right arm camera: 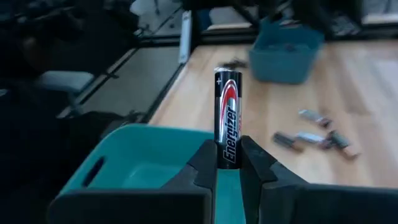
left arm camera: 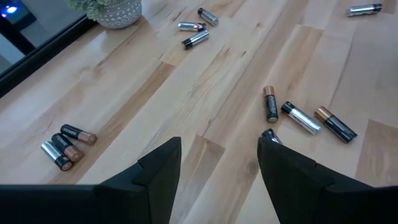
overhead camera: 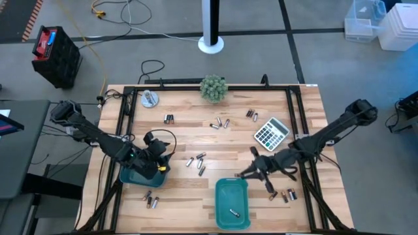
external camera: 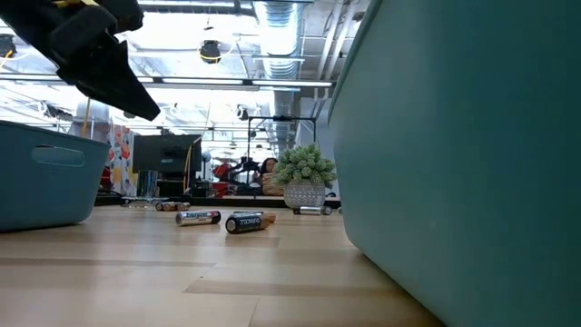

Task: Sort batteries
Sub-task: Put the silver battery into the green bin

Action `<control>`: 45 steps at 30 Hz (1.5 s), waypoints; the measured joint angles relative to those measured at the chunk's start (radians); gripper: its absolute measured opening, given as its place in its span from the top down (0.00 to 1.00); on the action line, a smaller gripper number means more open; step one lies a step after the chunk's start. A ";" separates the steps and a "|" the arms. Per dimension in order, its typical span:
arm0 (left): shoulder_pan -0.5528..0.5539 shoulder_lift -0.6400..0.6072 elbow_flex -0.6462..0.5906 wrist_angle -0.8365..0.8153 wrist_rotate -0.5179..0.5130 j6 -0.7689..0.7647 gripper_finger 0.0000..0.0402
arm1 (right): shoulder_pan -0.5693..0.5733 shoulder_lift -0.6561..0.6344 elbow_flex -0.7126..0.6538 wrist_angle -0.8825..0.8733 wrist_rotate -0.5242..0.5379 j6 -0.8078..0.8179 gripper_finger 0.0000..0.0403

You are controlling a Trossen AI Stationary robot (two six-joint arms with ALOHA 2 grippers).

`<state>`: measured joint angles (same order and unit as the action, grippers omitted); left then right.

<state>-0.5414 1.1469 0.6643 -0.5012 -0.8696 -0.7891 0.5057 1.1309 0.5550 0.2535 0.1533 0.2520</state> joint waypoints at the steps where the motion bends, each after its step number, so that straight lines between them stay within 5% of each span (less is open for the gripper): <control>1: 0.005 0.000 0.000 0.001 0.000 0.000 0.49 | 0.016 0.008 0.000 0.017 0.000 0.013 0.88; 9: 0.031 0.000 0.000 0.006 0.000 -0.002 0.49 | 0.078 0.123 0.011 0.085 0.006 0.108 0.82; 21: 0.031 0.000 0.000 0.033 0.046 -0.011 0.49 | 0.069 0.297 0.112 -0.009 0.013 0.083 0.48; 34: 0.269 0.000 0.000 0.040 0.100 -0.038 0.54 | -0.015 0.132 0.112 -0.013 0.162 -0.222 0.47; 45: 0.563 0.000 0.000 0.108 0.354 0.193 0.57 | -0.185 -0.035 0.068 -0.005 0.193 -0.398 0.47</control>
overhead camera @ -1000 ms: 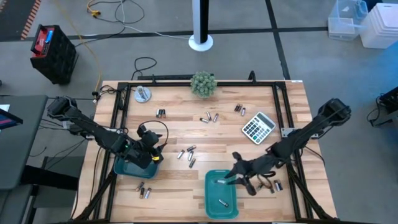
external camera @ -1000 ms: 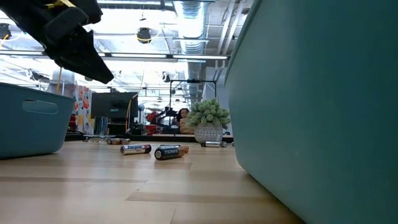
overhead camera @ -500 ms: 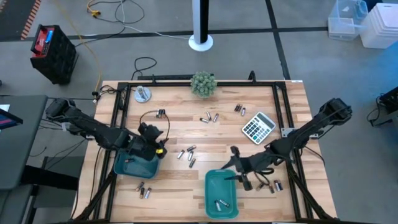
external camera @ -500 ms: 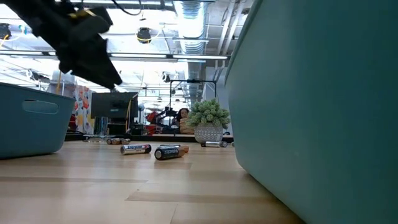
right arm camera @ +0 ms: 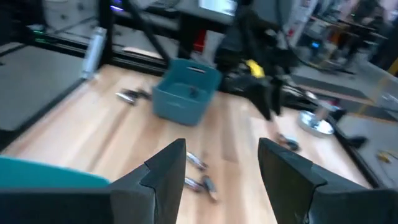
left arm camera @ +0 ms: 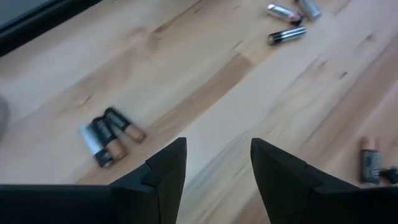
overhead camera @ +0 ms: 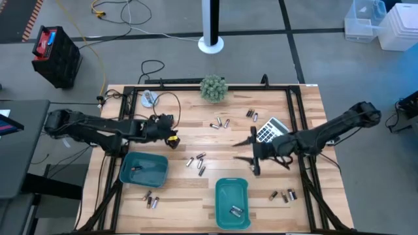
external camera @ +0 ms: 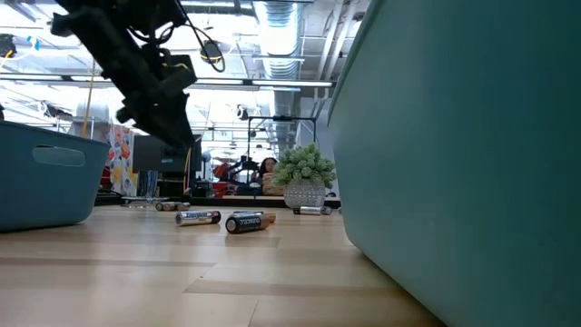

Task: Sort batteries
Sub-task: Put the silver battery into the green bin

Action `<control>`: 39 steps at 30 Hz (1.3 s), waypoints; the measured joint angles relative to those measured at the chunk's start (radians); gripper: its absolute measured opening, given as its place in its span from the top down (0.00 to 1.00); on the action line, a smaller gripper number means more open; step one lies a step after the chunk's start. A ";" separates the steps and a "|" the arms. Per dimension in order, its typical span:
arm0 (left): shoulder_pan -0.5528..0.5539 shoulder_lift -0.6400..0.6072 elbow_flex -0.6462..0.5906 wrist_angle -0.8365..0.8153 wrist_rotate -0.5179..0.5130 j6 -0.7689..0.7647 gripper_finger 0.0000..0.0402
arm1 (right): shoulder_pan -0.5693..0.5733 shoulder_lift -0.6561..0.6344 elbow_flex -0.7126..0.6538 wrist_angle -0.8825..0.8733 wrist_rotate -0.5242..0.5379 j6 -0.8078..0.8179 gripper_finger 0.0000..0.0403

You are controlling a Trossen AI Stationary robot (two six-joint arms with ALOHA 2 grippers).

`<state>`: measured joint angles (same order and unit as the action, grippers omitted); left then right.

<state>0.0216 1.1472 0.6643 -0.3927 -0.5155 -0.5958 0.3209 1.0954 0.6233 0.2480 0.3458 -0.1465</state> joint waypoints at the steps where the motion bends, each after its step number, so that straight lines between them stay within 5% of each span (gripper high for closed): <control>1: 0.014 0.000 0.000 0.022 0.025 0.028 0.57 | -0.019 -0.016 -0.019 0.004 0.000 0.005 0.47; 12: 0.015 0.017 0.000 0.104 0.244 0.151 0.57 | -0.181 -0.152 -0.174 0.036 0.000 0.086 0.47; 25: -0.167 0.260 0.058 0.212 0.276 0.100 0.52 | -0.195 -0.146 -0.176 0.010 -0.002 0.086 0.47; 39: -0.231 0.454 0.132 0.220 0.277 0.079 0.51 | -0.195 -0.146 -0.176 -0.001 -0.003 0.087 0.47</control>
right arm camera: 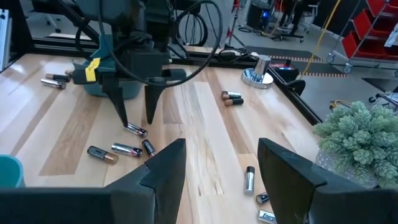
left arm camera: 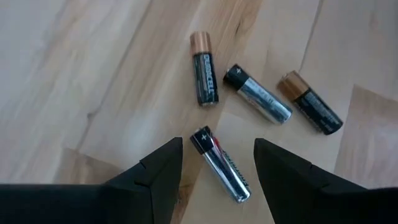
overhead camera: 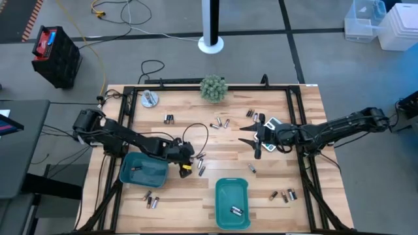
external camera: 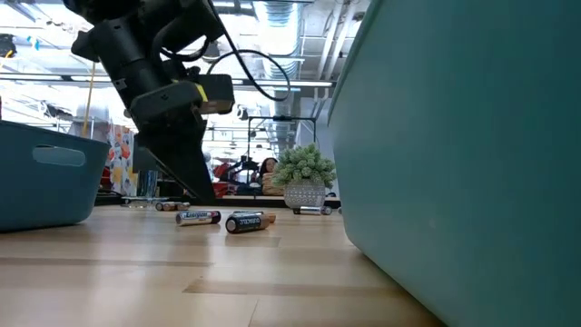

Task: Sort batteries
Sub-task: Put the silver battery into the green bin

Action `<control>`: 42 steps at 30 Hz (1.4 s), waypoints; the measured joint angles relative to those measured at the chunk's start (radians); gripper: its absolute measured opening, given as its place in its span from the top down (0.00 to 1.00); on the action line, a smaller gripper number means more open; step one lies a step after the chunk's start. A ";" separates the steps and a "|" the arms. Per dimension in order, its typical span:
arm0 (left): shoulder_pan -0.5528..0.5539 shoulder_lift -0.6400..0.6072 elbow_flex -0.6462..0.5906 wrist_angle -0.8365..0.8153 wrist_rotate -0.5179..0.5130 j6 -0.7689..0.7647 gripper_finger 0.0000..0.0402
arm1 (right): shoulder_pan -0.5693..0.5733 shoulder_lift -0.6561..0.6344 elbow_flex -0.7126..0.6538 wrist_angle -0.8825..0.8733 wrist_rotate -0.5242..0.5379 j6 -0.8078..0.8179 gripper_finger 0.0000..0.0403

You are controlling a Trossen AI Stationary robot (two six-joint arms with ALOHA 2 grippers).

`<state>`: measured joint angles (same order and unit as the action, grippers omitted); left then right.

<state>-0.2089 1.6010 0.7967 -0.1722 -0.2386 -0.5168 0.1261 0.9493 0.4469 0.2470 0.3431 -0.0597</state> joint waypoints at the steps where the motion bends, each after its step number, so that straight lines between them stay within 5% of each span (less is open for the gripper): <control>1: -0.002 0.004 0.000 0.000 0.000 -0.008 0.51 | 0.000 0.000 0.000 -0.001 0.000 0.000 0.47; 23: -0.029 0.084 0.002 -0.002 -0.030 -0.082 0.53 | 0.000 0.000 0.000 0.000 0.000 0.000 0.47; 37: -0.025 0.085 0.001 -0.044 -0.040 -0.122 0.90 | -0.011 0.000 0.000 0.000 0.000 0.000 0.47; 42: -0.020 0.085 0.001 -0.045 -0.035 -0.118 0.91 | -0.011 0.000 0.000 0.000 0.000 0.000 0.47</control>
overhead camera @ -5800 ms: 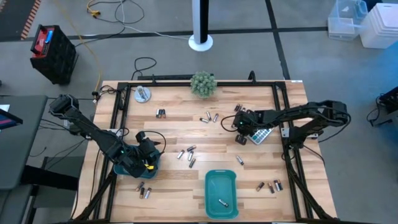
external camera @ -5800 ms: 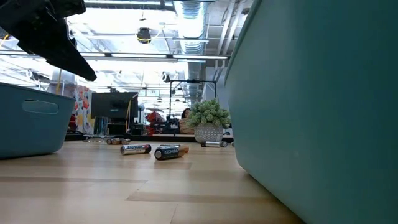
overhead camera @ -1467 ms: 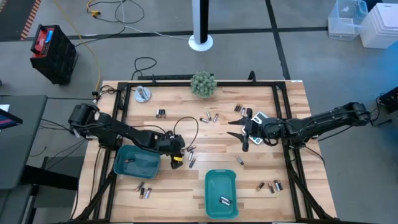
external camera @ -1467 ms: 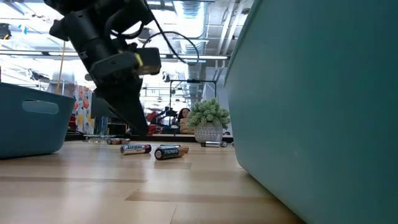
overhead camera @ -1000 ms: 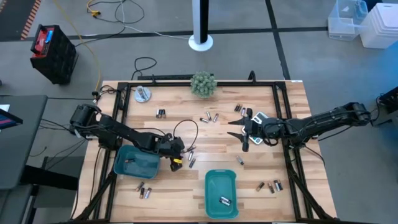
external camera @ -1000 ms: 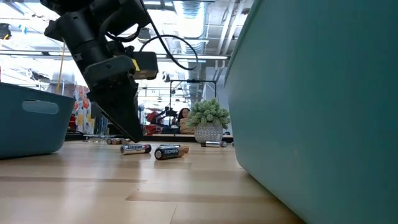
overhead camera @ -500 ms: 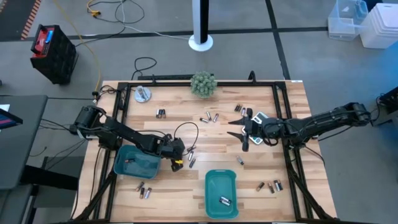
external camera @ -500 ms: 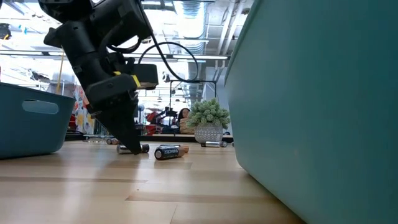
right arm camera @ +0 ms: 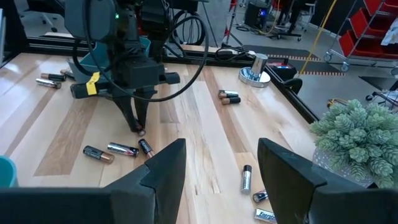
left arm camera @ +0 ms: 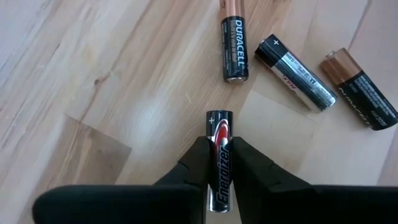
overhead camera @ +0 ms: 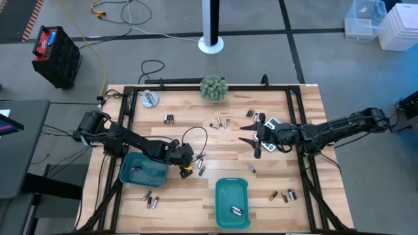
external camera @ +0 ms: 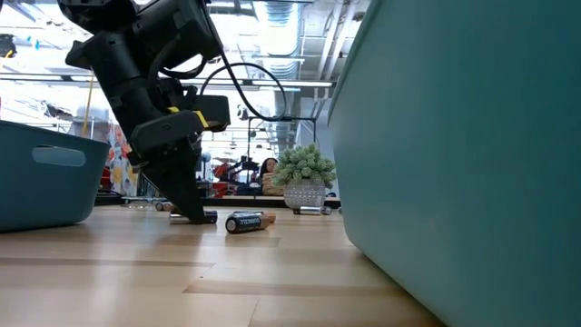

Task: Sort batteries
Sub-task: Put the silver battery into the green bin

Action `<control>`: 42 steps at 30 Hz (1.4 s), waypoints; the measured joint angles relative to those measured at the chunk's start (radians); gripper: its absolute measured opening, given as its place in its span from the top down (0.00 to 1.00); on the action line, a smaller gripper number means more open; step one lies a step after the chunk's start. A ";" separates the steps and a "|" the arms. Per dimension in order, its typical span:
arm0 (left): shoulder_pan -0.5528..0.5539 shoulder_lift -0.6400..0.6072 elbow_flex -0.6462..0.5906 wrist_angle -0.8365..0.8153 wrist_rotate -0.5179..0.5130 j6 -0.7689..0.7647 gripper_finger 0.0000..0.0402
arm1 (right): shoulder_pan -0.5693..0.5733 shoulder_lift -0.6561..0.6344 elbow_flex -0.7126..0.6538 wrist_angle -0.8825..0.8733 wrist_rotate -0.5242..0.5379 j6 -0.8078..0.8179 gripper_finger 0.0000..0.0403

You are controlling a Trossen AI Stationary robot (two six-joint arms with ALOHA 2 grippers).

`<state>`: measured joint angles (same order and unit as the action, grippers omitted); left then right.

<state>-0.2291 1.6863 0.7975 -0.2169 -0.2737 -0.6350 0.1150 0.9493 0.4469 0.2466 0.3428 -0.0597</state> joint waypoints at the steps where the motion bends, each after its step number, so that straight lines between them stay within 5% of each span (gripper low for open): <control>1: 0.000 -0.003 0.000 0.000 0.000 0.005 0.91 | 0.000 0.000 0.000 0.000 0.000 0.000 0.47; 18: 0.000 -0.165 -0.005 0.009 -0.019 0.159 0.91 | 0.000 0.000 0.000 0.010 0.001 -0.009 0.47; 35: 0.000 -0.117 0.001 0.638 0.135 0.466 0.91 | 0.008 -0.002 0.000 0.260 0.004 -0.078 0.47; 42: 0.000 0.038 0.124 0.658 0.290 0.520 0.91 | 0.022 -0.037 0.000 0.300 0.004 -0.098 0.47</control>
<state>-0.2291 1.7243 0.9215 0.4407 0.0159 -0.1146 0.1373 0.9127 0.4473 0.5462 0.3467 -0.1575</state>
